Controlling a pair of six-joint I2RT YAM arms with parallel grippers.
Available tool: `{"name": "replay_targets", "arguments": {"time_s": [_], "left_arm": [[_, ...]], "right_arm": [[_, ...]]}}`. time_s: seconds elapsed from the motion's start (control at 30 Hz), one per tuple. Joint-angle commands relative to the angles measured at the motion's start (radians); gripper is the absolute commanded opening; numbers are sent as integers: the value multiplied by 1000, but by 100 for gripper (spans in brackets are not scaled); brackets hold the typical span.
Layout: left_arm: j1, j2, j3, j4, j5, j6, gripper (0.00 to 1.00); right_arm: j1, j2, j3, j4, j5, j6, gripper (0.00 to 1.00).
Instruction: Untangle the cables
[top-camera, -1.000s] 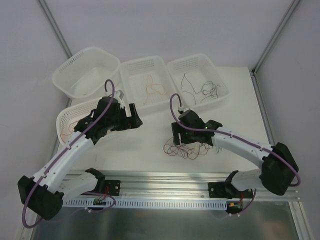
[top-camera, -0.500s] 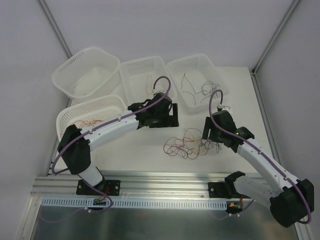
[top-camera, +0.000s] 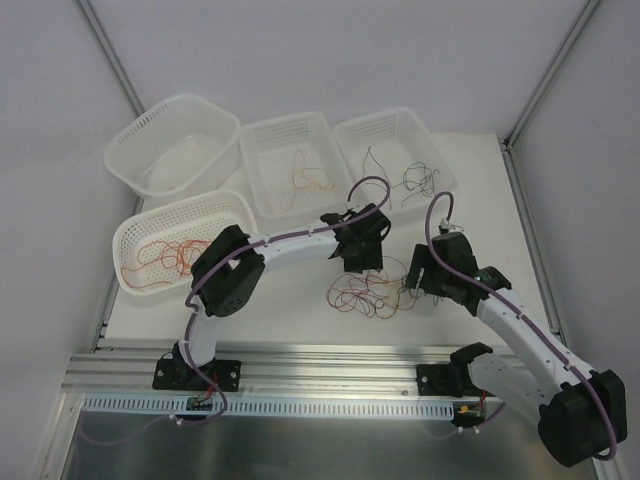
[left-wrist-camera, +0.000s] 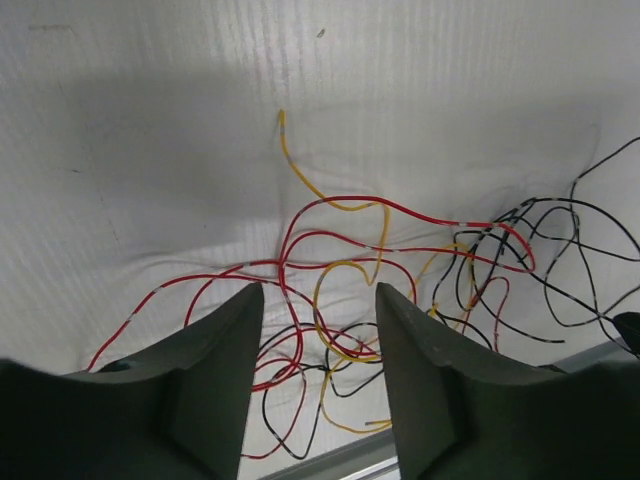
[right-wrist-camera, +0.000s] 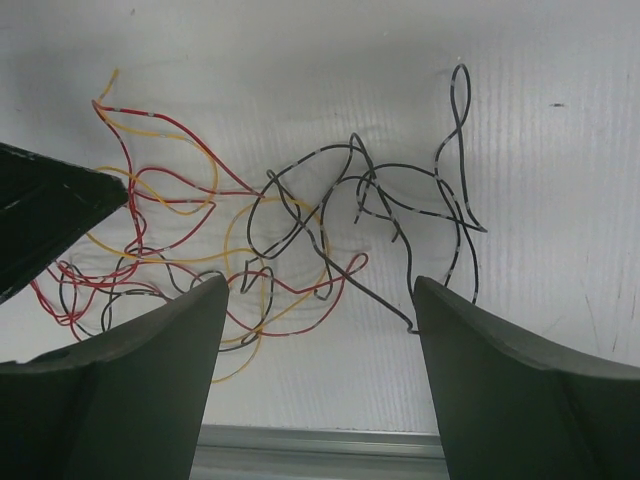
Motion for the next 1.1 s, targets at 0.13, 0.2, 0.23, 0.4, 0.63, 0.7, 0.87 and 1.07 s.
{"name": "replay_targets", "arguments": {"time_s": [0.13,0.2,0.23,0.4,0.63,0.7,0.87,1.07], "left_arm": [[-25,11,20,0,39,-39,15],[-25,-15,7,0,38,-31,3],[-25,-28,0,0,32,-25,0],[-23,-168,-67,-2,-8,38,0],[20,-419,-162,-46,-19,154,0],[50,-466,-162,-97,-16,202,0],[141,-605,-132,-222,-17,306,0],[283,-734,-18,-382,-106,447,0]], "right_arm": [[-15,24,-50,101,-47,20,79],[-20,50,-72,138,-56,26,79],[-21,61,-78,147,-60,29,79],[-35,142,-104,193,-64,40,68],[-83,157,-110,175,-60,44,14],[-98,156,-109,155,-50,41,3],[-153,130,-101,94,-43,33,1],[-248,64,-72,-3,-47,18,1]]}}
